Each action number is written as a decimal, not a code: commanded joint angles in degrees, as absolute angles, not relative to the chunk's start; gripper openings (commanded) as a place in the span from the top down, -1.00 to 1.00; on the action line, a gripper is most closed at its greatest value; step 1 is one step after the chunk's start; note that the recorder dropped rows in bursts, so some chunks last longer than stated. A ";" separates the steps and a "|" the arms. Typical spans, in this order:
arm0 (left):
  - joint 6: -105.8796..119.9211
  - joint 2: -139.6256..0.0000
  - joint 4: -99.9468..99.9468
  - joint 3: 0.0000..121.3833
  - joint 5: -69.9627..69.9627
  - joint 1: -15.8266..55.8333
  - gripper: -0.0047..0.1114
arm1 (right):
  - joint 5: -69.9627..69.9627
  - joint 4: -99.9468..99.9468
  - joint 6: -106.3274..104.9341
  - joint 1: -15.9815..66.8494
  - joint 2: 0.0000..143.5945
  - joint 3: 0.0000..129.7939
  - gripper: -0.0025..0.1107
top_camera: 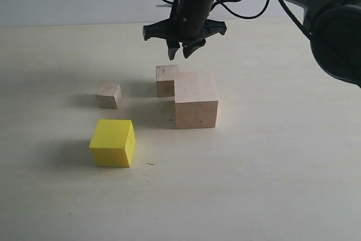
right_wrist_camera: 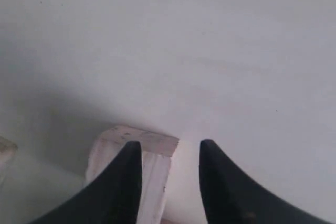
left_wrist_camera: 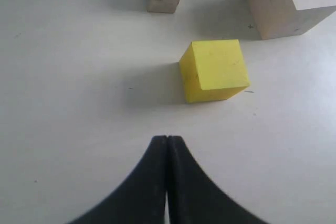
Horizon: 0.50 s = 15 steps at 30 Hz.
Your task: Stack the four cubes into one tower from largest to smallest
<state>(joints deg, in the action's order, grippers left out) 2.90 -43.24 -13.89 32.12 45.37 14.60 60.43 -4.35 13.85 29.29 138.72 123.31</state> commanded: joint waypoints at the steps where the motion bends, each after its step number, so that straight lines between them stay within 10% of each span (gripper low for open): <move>1: 3.40 -43.38 -14.05 32.49 45.65 14.90 0.92 | 63.39 -4.48 15.05 28.17 138.78 123.87 0.33; 15: 4.13 -43.38 -14.05 32.49 44.80 14.90 0.92 | 64.35 -3.46 15.05 28.17 140.43 123.87 0.96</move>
